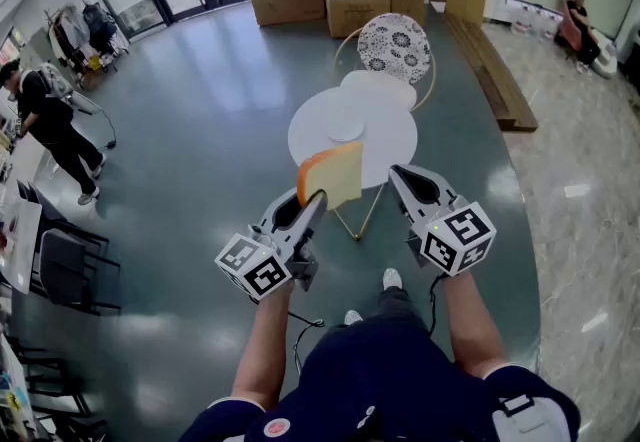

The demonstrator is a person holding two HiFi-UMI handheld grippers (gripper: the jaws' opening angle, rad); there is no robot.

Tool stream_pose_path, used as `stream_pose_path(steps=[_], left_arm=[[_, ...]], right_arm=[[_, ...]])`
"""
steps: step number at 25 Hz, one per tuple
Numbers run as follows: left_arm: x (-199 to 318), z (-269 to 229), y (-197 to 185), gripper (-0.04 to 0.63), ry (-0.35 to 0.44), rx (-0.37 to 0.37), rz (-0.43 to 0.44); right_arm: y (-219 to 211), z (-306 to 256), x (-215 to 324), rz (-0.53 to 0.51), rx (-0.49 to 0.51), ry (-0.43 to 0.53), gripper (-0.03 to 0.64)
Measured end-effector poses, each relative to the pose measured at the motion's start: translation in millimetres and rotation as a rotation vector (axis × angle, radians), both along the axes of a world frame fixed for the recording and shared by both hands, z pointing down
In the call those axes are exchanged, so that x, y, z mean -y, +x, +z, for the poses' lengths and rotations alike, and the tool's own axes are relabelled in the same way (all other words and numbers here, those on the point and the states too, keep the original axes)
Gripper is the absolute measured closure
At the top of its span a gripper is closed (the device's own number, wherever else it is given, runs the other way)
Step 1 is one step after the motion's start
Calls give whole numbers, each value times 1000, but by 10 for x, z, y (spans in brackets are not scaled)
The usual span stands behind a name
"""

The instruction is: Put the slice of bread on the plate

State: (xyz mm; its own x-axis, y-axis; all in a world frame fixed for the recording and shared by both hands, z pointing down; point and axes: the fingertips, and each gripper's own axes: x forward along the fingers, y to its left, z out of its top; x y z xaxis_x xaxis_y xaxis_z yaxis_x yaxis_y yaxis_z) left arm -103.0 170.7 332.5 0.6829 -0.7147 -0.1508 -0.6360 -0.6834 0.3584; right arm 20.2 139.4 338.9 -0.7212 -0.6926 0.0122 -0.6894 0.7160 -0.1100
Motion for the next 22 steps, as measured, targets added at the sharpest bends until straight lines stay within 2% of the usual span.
stream_pose_path(steps=[22], left_arm=[[64, 20, -22, 492, 14, -12, 19]], right_arm=[[-43, 23, 21, 9, -1, 2, 611]])
